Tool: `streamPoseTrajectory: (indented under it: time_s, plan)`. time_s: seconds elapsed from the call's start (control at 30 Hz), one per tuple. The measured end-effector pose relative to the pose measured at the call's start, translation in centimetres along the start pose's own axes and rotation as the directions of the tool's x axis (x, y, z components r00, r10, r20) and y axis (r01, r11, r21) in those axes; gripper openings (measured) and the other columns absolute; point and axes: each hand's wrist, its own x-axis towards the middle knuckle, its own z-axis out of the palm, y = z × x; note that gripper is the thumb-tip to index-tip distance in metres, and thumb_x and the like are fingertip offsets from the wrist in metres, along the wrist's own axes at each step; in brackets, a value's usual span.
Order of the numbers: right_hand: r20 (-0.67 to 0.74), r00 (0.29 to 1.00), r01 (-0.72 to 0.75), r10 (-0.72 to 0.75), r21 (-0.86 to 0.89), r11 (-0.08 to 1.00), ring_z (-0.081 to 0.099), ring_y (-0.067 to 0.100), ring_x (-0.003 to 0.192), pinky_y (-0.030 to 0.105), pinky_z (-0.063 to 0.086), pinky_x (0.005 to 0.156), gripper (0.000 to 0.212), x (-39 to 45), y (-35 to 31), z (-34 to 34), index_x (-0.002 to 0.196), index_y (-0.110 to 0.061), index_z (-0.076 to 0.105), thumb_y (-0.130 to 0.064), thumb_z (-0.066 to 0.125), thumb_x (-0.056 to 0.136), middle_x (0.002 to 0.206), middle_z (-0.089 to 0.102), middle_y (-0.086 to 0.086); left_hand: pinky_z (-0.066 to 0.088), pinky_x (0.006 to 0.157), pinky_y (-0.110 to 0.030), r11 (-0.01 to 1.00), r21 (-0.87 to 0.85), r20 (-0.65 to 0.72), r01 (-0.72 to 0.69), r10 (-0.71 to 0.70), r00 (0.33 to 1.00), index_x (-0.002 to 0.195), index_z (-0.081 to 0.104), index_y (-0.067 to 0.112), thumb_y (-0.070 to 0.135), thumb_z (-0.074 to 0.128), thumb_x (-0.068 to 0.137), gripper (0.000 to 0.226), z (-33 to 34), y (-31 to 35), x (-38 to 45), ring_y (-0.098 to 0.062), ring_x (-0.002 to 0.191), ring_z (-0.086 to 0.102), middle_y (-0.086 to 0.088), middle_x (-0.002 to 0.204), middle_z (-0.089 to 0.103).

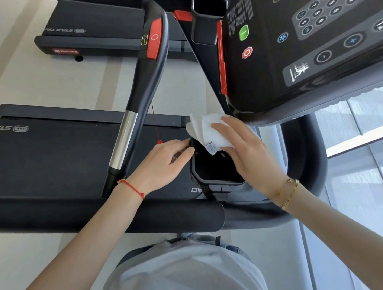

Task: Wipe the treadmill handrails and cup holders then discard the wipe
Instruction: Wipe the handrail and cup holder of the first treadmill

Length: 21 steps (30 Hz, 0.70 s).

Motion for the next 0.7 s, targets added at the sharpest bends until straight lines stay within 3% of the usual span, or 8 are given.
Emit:
streamPoseTrajectory:
  time_s: [0.1, 0.17, 0.23, 0.33, 0.47, 0.57, 0.63, 0.7]
  plan:
    - [-0.07, 0.995, -0.061, 0.064, 0.048, 0.997, 0.043, 0.025, 0.131, 0.031, 0.04, 0.108, 0.041, -2.6, 0.1, -0.3, 0.14, -0.012, 0.045, -0.016, 0.047, 0.1, 0.145, 0.041, 0.009, 0.052, 0.092, -0.036, 1.0, -0.003, -0.001, -0.002, 0.002, 1.0, 0.131, 0.058, 0.037, 0.046, 0.039, 0.101, 0.037, 0.2, 0.0, -0.1, -0.01, 0.102, 0.061, 0.006, 0.108, 0.067]
    - [-0.088, 0.98, -0.17, 0.18, 0.112, 0.979, 0.051, 0.019, 0.112, 0.024, 0.041, 0.093, 0.04, -3.9, 0.5, -0.4, 0.139, -0.017, 0.041, -0.029, 0.042, 0.101, 0.135, 0.047, 0.005, 0.051, 0.09, -0.036, 1.0, -0.006, -0.004, -0.006, 0.006, 1.0, 0.128, 0.061, 0.034, 0.046, 0.039, 0.101, 0.037, 0.3, 0.0, -0.2, -0.016, 0.099, 0.061, 0.001, 0.106, 0.067]
    - [-0.037, 0.943, -0.316, 0.332, 0.223, 0.922, 0.053, 0.015, 0.085, 0.028, 0.04, 0.075, 0.029, -4.7, 0.7, -0.2, 0.127, -0.021, 0.04, -0.034, 0.041, 0.101, 0.112, 0.055, 0.003, 0.05, 0.084, -0.031, 1.0, -0.001, -0.009, -0.005, 0.005, 1.0, 0.126, 0.062, 0.034, 0.046, 0.038, 0.101, 0.037, 0.4, 0.0, -0.1, -0.016, 0.091, 0.059, 0.001, 0.099, 0.065]
    - [0.117, 0.87, -0.487, 0.48, 0.365, 0.794, 0.059, 0.02, 0.082, 0.034, 0.045, 0.07, 0.024, -3.5, 1.3, 0.1, 0.118, -0.024, 0.037, -0.036, 0.045, 0.1, 0.096, 0.061, 0.005, 0.044, 0.075, -0.017, 1.0, 0.004, -0.029, -0.01, 0.01, 1.0, 0.123, 0.065, 0.034, 0.049, 0.036, 0.1, 0.04, 0.6, 0.0, 0.0, -0.01, 0.08, 0.056, 0.006, 0.088, 0.061]
    - [0.169, 0.834, -0.548, 0.525, 0.362, 0.754, 0.053, 0.01, 0.068, 0.01, 0.036, 0.05, 0.022, 0.1, 2.0, 0.0, 0.104, -0.013, 0.038, -0.031, 0.05, 0.099, 0.077, 0.053, -0.004, 0.044, 0.075, -0.021, 1.0, -0.001, -0.038, -0.011, 0.011, 0.999, 0.116, 0.063, 0.04, 0.052, 0.036, 0.098, 0.035, 0.6, -0.1, -0.1, -0.02, 0.08, 0.055, -0.001, 0.092, 0.063]
    - [0.156, 0.813, -0.572, 0.561, 0.397, 0.718, 0.05, 0.012, 0.069, 0.021, 0.038, 0.061, 0.024, -0.7, 1.4, 0.4, 0.111, -0.011, 0.039, -0.027, 0.051, 0.098, 0.08, 0.05, -0.004, 0.048, 0.084, -0.029, 1.0, 0.02, -0.035, -0.001, 0.002, 0.999, 0.119, 0.058, 0.047, 0.05, 0.036, 0.1, 0.029, 0.6, -0.1, -0.2, -0.022, 0.087, 0.058, -0.003, 0.102, 0.065]
    - [0.153, 0.803, -0.586, 0.576, 0.377, 0.717, 0.044, 0.014, 0.064, 0.027, 0.035, 0.059, 0.018, -3.0, 0.4, 1.3, 0.096, -0.015, 0.035, -0.023, 0.052, 0.098, 0.076, 0.044, -0.001, 0.048, 0.087, -0.029, 1.0, 0.02, -0.044, 0.001, 0.0, 0.999, 0.12, 0.059, 0.044, 0.049, 0.037, 0.1, 0.03, 0.6, -0.1, -0.2, -0.02, 0.09, 0.059, -0.002, 0.104, 0.066]
    - [0.188, 0.779, -0.616, 0.598, 0.404, 0.676, 0.043, 0.013, 0.063, 0.026, 0.034, 0.054, 0.027, -4.6, -0.5, 1.6, 0.083, -0.02, 0.03, -0.022, 0.052, 0.097, 0.076, 0.044, -0.001, 0.046, 0.08, -0.02, 1.0, 0.012, -0.051, -0.009, 0.01, 0.999, 0.117, 0.063, 0.039, 0.049, 0.037, 0.099, 0.033, 0.6, 0.0, -0.2, -0.015, 0.084, 0.057, -0.001, 0.095, 0.065]
